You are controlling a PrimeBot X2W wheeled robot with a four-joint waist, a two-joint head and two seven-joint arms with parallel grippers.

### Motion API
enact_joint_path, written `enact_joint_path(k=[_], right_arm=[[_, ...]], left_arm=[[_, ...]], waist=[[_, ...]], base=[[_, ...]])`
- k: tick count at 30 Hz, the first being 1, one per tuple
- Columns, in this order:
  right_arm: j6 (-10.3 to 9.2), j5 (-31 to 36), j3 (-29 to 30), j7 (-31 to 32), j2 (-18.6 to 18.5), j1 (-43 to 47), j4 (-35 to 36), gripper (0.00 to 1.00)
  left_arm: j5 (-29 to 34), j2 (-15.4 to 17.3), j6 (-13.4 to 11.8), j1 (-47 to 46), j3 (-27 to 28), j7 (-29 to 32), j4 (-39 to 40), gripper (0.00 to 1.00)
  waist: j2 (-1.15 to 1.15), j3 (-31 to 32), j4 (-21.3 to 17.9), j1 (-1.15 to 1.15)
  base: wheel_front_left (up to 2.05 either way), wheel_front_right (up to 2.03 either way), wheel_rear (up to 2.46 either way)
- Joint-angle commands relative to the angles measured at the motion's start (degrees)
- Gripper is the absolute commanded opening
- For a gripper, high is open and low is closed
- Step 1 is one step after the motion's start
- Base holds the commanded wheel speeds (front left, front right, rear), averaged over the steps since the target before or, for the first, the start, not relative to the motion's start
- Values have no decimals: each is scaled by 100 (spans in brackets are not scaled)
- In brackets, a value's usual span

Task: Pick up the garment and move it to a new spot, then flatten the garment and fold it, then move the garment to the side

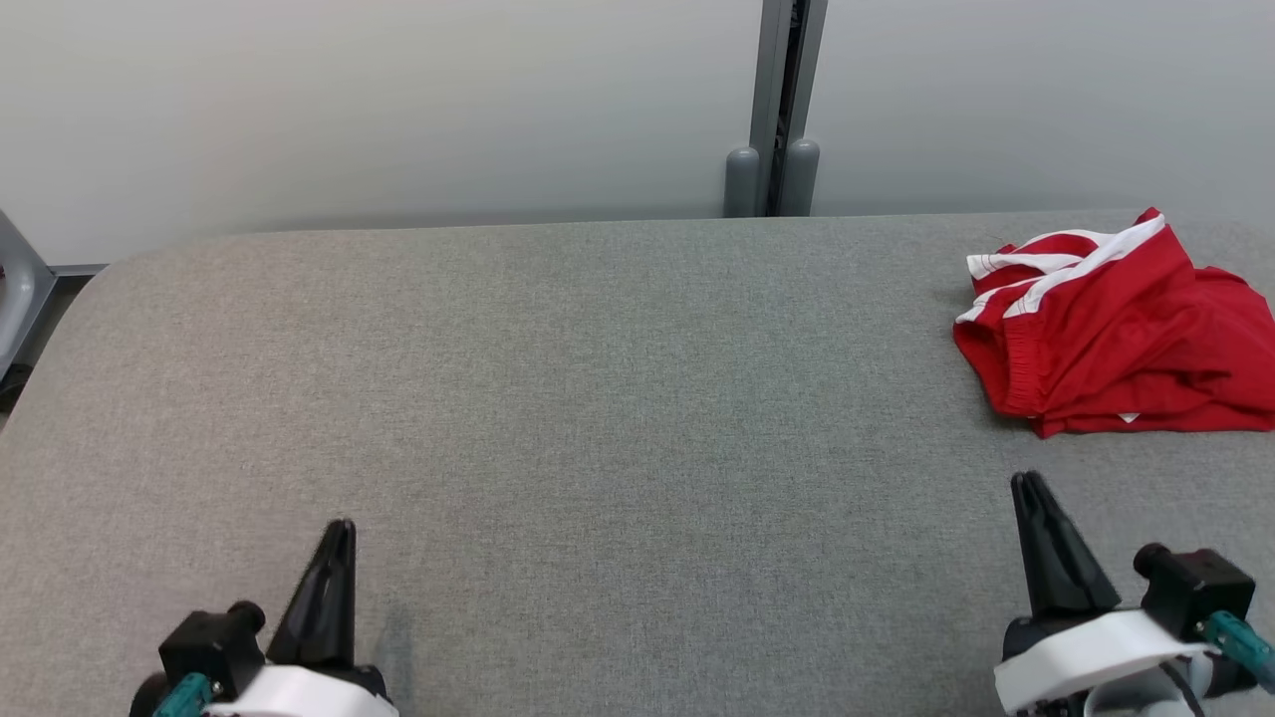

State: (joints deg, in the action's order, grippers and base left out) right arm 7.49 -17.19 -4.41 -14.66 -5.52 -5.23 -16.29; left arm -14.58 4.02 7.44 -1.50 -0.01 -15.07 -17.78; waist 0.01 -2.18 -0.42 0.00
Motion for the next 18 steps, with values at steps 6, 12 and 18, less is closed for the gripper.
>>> enact_joint_path(k=[6,12,18], right_arm=[[0,-551,69,180,30,-64,-101,0],[0,-1139,136,362,49,-172,-167,0],[0,-1687,193,530,65,-273,-227,0]], left_arm=[[-560,-17,0,-46,97,165,-49,0],[-1168,-23,1,-101,170,309,-20,0],[-1735,-29,1,-156,237,446,4,0]], waist=[[-1,7,2,0],[-1,15,4,0],[-1,23,7,0]], base=[[0,0,0],[0,0,0],[0,0,0]])
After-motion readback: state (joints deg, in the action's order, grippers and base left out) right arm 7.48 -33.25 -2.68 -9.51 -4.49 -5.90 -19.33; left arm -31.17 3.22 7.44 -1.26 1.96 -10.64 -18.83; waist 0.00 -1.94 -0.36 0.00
